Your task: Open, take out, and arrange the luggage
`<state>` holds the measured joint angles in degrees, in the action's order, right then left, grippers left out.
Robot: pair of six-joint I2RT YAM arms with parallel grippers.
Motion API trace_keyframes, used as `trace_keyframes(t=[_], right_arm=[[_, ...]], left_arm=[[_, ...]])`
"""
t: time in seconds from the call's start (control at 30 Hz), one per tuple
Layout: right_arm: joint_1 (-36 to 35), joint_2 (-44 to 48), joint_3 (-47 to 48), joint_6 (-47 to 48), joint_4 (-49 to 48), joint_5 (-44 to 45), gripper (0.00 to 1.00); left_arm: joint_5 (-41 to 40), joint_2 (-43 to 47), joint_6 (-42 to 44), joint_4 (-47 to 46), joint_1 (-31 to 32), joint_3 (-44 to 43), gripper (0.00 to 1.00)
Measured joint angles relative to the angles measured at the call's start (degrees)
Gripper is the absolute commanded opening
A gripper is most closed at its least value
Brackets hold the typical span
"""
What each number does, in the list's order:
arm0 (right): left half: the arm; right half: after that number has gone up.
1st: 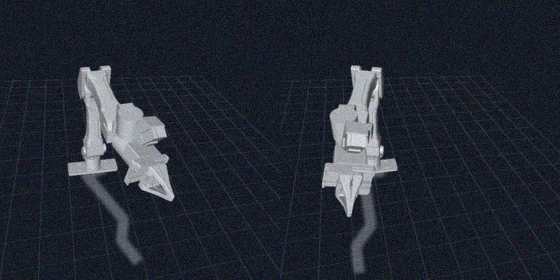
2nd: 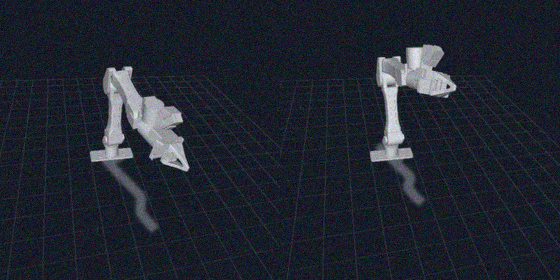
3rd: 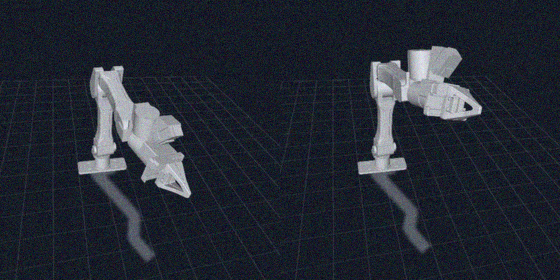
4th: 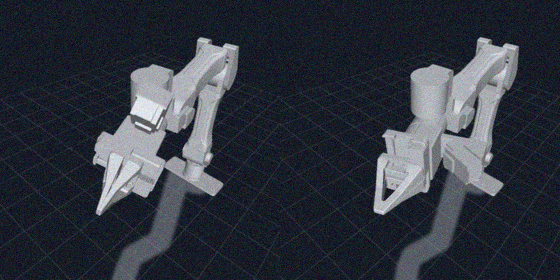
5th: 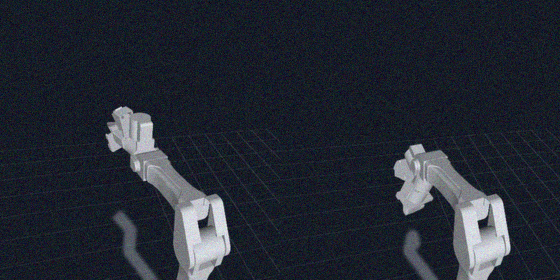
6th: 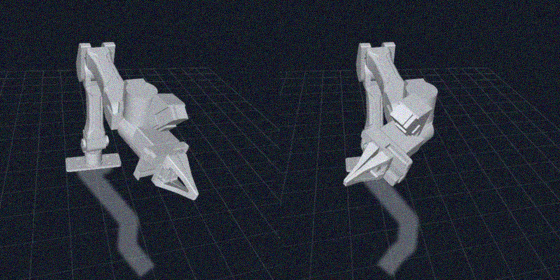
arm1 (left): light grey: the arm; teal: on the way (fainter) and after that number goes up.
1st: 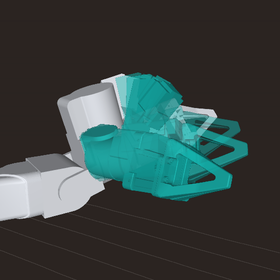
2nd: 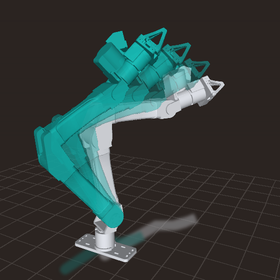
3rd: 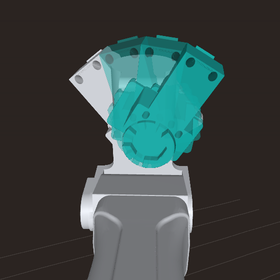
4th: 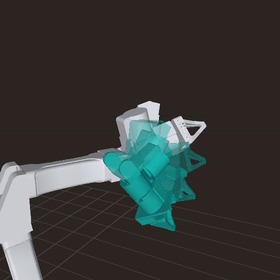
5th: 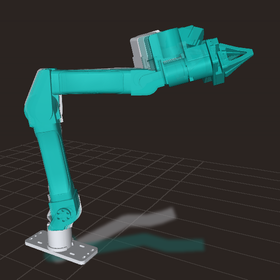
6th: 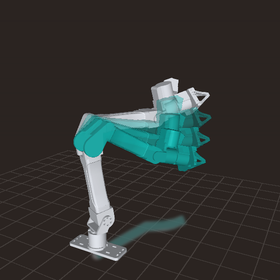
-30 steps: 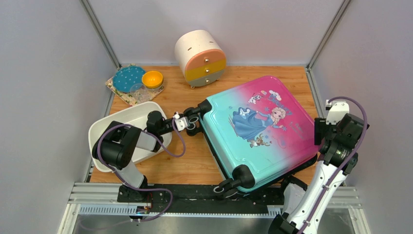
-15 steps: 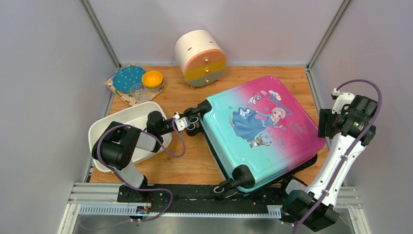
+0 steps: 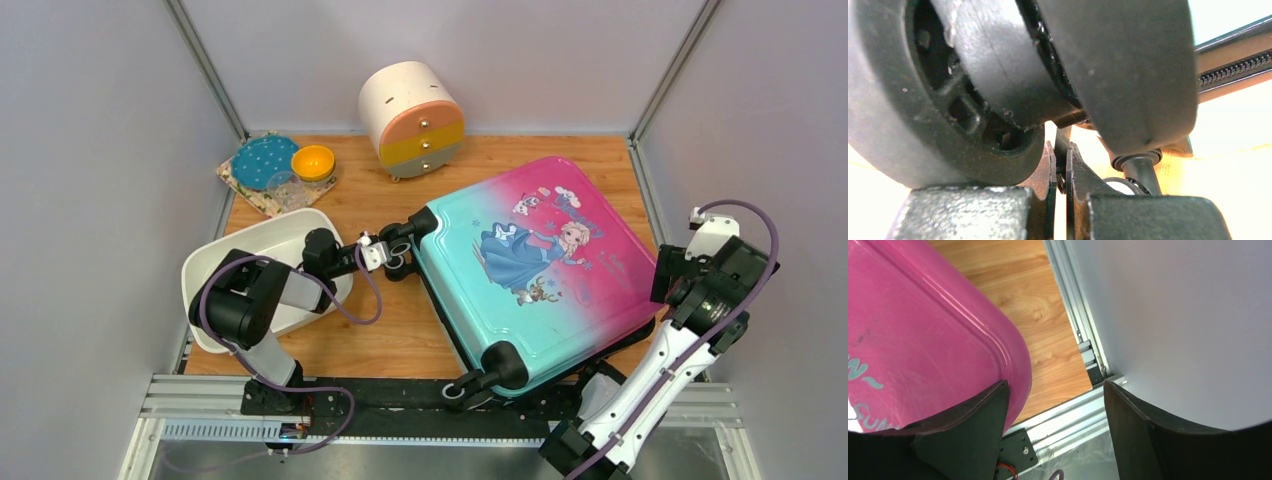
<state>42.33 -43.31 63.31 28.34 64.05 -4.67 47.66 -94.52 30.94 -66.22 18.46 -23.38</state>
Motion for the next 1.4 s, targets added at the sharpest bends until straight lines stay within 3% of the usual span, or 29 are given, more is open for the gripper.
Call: trace_keyframes(t=[0.2, 0.37, 0.6, 0.87, 0.97, 1.23, 1.4], right_arm=[[1.6, -8.7, 11.5, 0.0, 10.4, -2.2, 0.73], [1.7, -15.2, 19.2, -0.3, 10.4, 1.7, 0.73], [2.6, -9.9, 6.4, 2.4, 11.5, 10.7, 0.72], [3.5, -8.5, -4.2, 2.4, 12.6, 9.4, 0.66], [0.2, -12.6, -3.5, -1.0, 11.2, 7.2, 0.65], [-19.4, -29.4, 4.9, -10.7, 3.7, 4.5, 0.67], [-22.7, -40.6, 15.8, -13.2, 3.3, 3.2, 0.69]], left_arm=[[0.0, 0.0, 0.0, 0.1, 0.0, 0.1, 0.0], [0.0, 0.0, 0.0, 0.1, 0.0, 0.1, 0.0], [0.0, 0.0, 0.0, 0.1, 0.0, 0.1, 0.0], [-0.6, 0.0, -0.4, 0.0, -0.1, 0.1, 0.0], [-2.2, 0.2, -0.7, 0.1, -0.5, 0.2, 0.0], [-9.4, 2.1, -1.2, 1.7, -2.3, 0.9, 0.0], [-8.7, 5.3, -1.0, 1.7, -1.2, 4.1, 0.0]])
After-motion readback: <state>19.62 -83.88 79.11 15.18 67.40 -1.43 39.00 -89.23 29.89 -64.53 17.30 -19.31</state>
